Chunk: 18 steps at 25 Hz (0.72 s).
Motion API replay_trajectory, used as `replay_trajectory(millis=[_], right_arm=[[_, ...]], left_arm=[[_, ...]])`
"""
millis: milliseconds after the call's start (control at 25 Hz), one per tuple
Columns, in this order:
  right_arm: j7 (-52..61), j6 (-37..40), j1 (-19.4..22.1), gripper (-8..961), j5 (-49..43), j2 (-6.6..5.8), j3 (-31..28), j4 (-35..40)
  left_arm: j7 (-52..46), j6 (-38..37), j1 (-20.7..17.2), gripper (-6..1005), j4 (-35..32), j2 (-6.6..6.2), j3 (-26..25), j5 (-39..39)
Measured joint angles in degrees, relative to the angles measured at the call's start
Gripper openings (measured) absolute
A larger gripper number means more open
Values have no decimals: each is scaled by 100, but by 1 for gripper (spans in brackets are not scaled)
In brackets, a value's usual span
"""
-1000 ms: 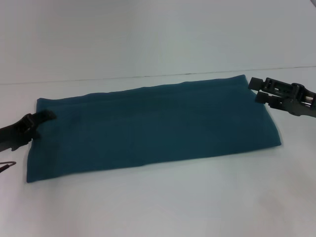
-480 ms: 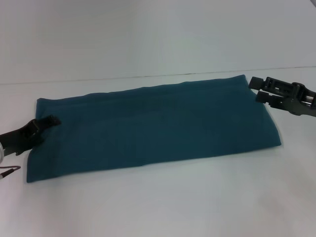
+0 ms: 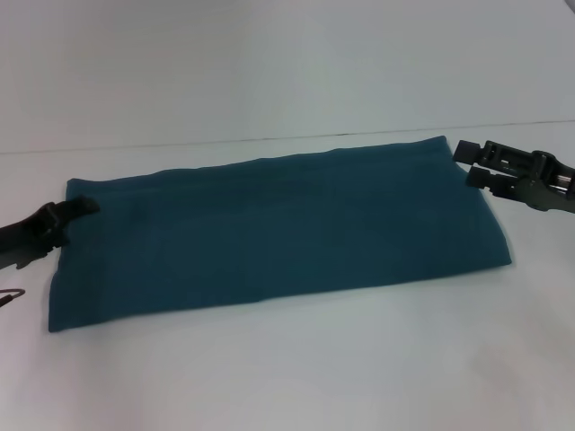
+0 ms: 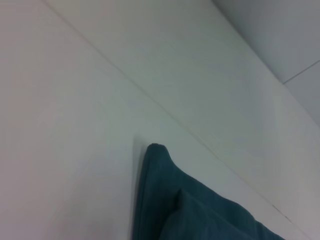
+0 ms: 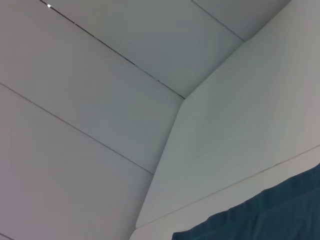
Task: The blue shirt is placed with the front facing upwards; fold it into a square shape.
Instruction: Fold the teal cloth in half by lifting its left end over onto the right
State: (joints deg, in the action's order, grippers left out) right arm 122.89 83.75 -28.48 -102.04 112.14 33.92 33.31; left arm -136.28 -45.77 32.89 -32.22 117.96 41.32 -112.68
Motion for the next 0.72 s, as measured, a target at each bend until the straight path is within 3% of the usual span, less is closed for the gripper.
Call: replay_trajectory(millis=[720], right_arm=[[14,0,-33,894,0,0,-1,0]], left_arm=[[-131,83,-37,841,132,7,8,-271]])
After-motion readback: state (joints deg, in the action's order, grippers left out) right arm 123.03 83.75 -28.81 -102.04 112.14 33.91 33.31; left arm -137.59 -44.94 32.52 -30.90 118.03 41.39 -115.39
